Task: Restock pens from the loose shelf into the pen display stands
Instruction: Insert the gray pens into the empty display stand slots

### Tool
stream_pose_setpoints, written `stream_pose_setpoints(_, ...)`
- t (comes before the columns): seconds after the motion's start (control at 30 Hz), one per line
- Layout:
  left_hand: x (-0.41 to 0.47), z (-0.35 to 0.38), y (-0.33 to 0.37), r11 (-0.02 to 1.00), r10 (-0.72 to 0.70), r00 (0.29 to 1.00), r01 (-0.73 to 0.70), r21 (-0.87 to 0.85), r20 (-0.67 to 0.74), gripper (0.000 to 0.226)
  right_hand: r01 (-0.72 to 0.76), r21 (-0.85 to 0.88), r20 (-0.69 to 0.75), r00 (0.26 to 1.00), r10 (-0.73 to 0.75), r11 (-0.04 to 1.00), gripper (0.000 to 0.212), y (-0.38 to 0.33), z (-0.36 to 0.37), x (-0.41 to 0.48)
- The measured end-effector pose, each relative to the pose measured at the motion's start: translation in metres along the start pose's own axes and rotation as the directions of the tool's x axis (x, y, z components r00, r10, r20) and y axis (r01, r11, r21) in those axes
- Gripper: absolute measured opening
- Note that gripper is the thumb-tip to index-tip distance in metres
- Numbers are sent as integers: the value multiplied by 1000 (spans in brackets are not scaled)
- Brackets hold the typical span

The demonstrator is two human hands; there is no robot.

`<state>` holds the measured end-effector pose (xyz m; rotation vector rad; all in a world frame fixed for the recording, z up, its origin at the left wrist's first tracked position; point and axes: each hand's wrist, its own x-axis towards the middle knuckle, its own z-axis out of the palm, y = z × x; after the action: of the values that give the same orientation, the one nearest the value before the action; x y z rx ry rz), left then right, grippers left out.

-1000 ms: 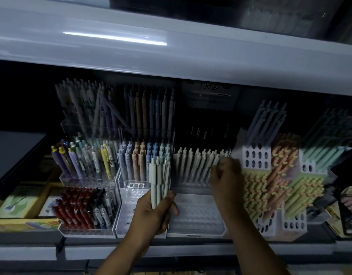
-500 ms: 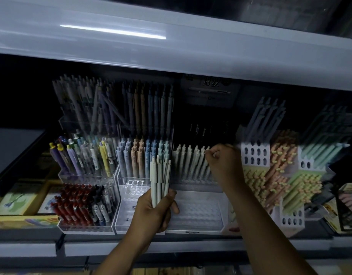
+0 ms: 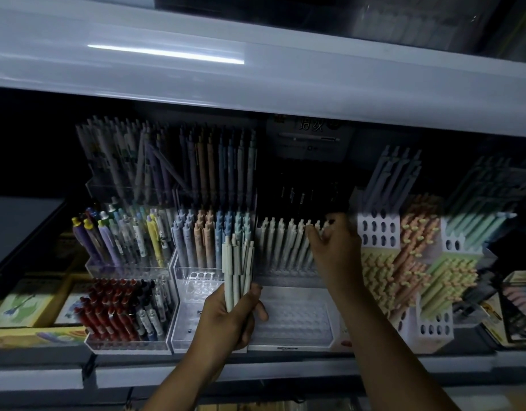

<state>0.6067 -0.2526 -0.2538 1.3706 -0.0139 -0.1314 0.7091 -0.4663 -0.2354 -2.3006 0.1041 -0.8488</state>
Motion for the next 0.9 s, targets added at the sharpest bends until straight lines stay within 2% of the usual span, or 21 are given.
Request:
stream_pose_setpoints(0.07, 2, 0, -2, 1000, 4, 1000, -4, -12, 0, 28, 14, 68, -37, 999, -12, 998, 25, -8, -6, -14)
stream_pose_setpoints(0.13, 3, 0, -4, 1000, -3, 1000, 3, -16, -6, 33, 3, 151, 4, 1000, -3, 988, 22, -15, -9, -32)
stream_pose_setpoints(0.2, 4, 0, -5, 999, -11, 1000, 10, -30, -7, 38, -117, 251, 179, 981, 73, 961, 15, -20, -6, -49)
stream_pose_setpoints(0.27, 4, 0, -7, 999, -11, 1000, 11, -38, 0, 39, -281, 357, 421, 900, 115, 891, 4, -24, -4, -62)
stream_pose_setpoints(0.3, 4, 0, -7, 1000, -9, 1000, 9, -30, 8, 40, -347, 410, 517, 850, 99, 843, 6, -27, -3, -68)
stream_pose_setpoints(0.37, 3, 0, -6, 1000, 1, 1000, -1, -9, 26, 41, -410, 486, 613, 789, 33, 772, 10, -35, -4, -75)
stream_pose_setpoints(0.47, 2, 1, -5, 1000, 18, 999, -18, 2, 49, 43, -398, 526, 624, 781, -23, 751, 10, -46, -4, -80)
stream_pose_setpoints(0.73, -1, 3, 1, 995, 72, 994, -77, 58, 82, 36, -445, 547, 641, 767, -12, 709, 14, -50, -10, -80)
stream_pose_setpoints(0.9, -1, 7, 3, 991, 86, 991, -96, 94, 104, 28, -412, 554, 600, 800, -3, 723, 21, -50, -13, -81)
